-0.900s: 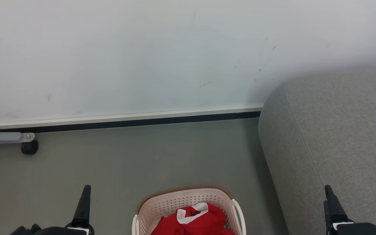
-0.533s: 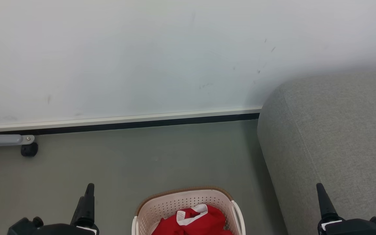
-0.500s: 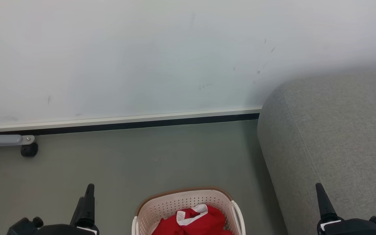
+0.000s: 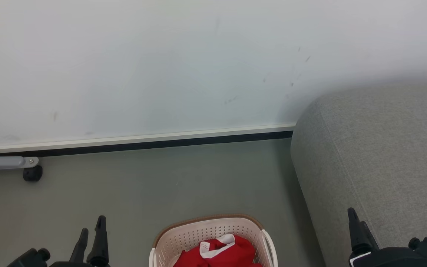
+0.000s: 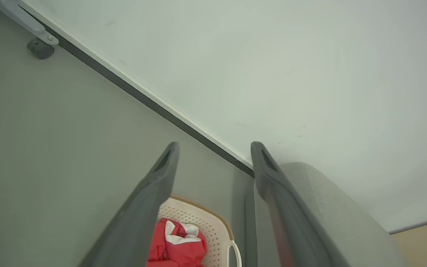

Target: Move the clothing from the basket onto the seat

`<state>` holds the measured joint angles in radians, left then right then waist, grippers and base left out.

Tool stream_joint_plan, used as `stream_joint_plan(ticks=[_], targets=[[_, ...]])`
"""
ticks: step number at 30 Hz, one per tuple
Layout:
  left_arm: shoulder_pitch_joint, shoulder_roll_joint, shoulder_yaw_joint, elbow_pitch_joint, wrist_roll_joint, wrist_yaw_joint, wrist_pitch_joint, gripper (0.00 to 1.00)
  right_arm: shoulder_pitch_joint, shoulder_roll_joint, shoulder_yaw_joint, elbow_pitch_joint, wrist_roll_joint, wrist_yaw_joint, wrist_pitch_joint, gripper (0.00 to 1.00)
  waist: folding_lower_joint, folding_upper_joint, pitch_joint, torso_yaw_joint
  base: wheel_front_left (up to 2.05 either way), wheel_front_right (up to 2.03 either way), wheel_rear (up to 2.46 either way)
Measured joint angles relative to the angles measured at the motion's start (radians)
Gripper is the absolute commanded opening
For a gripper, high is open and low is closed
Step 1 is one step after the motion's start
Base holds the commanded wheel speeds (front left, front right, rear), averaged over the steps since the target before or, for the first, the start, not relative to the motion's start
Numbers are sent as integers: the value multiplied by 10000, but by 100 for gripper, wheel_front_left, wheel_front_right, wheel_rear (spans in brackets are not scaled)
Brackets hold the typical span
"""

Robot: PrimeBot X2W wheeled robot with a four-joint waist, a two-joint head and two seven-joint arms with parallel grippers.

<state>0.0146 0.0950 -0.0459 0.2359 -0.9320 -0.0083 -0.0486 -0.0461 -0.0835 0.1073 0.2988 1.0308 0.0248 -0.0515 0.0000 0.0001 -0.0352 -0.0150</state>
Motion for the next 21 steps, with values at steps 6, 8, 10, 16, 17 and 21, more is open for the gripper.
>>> stream_joint_plan(ticks=[6,8,10,16,17,21], targets=[[163,100,-25,-81,869,100,-232,100,7,-86,270,-33,-788,-119,-207,100,0,-1,-29,-27,0,0,0],[164,128,-33,-115,1174,176,-295,100,9,-127,351,-42,-1037,-173,-257,100,0,0,-39,-37,0,0,0],[174,142,-33,-123,1340,184,-330,100,9,-142,389,-46,-1127,-174,-301,100,0,0,-44,-42,0,0,0],[341,167,-31,-155,2128,313,-512,100,11,-182,646,-71,-1860,-307,-474,100,0,0,-70,-73,0,0,0],[350,169,-31,-171,2416,353,-570,100,12,-199,731,-81,-2132,-337,-558,100,0,0,-79,-83,0,0,0],[353,171,-42,-215,2796,437,-694,100,14,-238,857,-96,-2441,-349,-658,100,0,0,-92,-100,0,0,0]])
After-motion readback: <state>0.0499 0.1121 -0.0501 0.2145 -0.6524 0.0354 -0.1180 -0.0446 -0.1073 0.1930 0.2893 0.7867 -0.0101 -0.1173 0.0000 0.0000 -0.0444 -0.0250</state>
